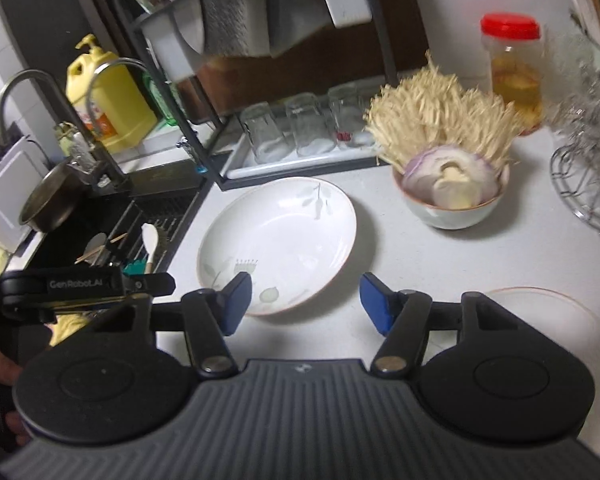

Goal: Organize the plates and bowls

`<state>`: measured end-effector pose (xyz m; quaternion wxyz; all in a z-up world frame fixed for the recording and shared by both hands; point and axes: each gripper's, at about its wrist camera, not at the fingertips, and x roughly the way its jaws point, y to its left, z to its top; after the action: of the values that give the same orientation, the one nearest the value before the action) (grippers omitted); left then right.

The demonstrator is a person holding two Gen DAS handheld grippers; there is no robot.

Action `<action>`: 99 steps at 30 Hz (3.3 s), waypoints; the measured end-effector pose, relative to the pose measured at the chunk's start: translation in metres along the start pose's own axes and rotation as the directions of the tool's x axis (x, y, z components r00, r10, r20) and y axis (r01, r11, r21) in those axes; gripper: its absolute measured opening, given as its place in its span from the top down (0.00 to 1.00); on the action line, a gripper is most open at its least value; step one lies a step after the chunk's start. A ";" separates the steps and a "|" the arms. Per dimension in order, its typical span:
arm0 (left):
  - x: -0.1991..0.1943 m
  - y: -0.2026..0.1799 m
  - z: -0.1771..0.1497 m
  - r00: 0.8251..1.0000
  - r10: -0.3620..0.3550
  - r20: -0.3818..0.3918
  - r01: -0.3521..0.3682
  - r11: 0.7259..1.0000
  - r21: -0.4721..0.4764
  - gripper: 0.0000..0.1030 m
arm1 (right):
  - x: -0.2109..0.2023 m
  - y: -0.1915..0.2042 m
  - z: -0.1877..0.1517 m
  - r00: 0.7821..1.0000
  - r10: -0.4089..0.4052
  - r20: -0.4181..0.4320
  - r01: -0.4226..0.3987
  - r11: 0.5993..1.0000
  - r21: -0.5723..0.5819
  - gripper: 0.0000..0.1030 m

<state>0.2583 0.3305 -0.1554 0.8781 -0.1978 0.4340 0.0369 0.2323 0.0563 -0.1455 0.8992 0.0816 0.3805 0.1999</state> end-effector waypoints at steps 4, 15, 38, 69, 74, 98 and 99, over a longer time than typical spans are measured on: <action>0.022 0.010 0.010 1.000 -0.023 0.006 0.023 1.000 0.004 0.34 | 0.029 0.001 0.004 0.999 -0.035 -0.003 0.035 0.999 0.014 0.39; 0.078 0.019 0.033 0.996 -0.084 0.000 0.084 0.996 0.020 0.42 | 0.088 -0.014 0.015 0.994 -0.105 -0.032 0.107 0.992 0.062 0.68; 0.107 0.027 0.062 0.992 -0.106 -0.064 0.108 0.994 0.027 0.82 | 0.122 -0.018 0.032 0.991 -0.087 -0.100 0.093 0.994 0.061 0.82; -0.018 -0.045 0.069 0.945 -0.319 -0.077 0.325 0.942 0.082 0.82 | -0.055 -0.022 0.053 0.995 -0.078 0.059 0.066 0.981 0.182 0.81; -0.024 -0.079 0.061 0.933 -0.344 -0.104 0.357 0.919 0.169 0.82 | -0.082 -0.039 0.040 0.987 -0.125 0.105 0.099 0.969 0.225 0.81; 0.034 -0.201 -0.046 0.918 -0.276 -0.284 0.332 0.928 0.169 0.82 | -0.131 -0.156 -0.036 0.974 -0.225 0.022 0.213 0.946 0.243 0.81; 0.037 -0.203 -0.050 0.923 -0.261 -0.284 0.319 0.931 0.179 0.82 | -0.126 -0.158 -0.037 0.972 -0.235 0.009 0.227 0.949 0.220 0.81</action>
<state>0.2919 0.1214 -0.1469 0.8271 -0.1641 0.5104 -0.1688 0.1725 -0.1402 -0.1363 0.9087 0.1377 0.3910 0.0492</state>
